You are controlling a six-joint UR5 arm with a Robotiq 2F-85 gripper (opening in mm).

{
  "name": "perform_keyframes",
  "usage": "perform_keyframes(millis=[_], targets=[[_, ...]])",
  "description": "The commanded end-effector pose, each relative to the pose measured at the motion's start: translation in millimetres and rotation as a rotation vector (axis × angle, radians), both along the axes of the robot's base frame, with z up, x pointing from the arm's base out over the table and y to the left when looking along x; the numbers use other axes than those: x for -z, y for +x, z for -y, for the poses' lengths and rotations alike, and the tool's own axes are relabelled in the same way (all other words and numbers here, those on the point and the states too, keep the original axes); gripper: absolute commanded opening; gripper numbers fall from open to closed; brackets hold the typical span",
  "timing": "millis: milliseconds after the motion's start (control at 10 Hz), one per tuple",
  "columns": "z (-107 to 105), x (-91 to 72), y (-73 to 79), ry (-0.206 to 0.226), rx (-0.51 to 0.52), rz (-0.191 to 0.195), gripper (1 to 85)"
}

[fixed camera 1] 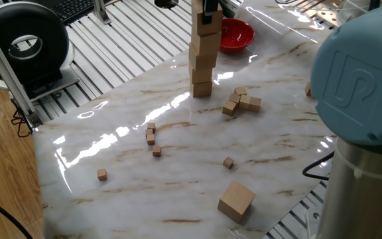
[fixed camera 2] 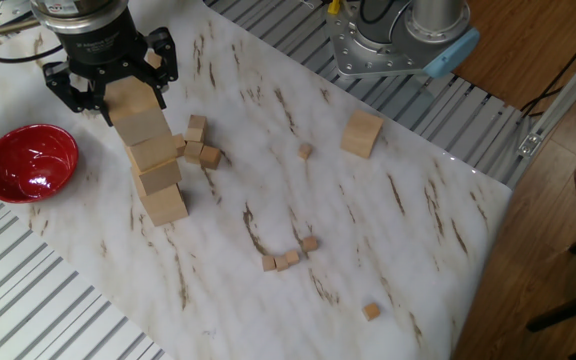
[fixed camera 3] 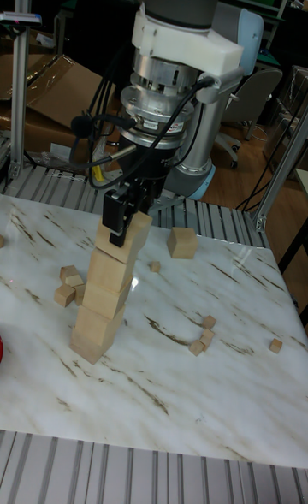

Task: Stack the blocks in a vertical line of five

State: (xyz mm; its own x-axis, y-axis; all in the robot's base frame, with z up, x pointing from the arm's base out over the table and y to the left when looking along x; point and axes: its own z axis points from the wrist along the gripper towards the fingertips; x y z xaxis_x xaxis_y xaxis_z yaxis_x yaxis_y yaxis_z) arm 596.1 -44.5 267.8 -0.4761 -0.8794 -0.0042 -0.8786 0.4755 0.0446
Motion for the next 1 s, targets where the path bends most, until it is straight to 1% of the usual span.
perform_keyframes(millis=[0,500,900], targets=[[-2.3,-0.8,0.8,0.011,0.004,0.003,39.0],[2.4,0.5,2.0,0.002,0.003,0.008,39.0],[1.3,0.7,2.5,0.010,-0.001,0.011,39.3]])
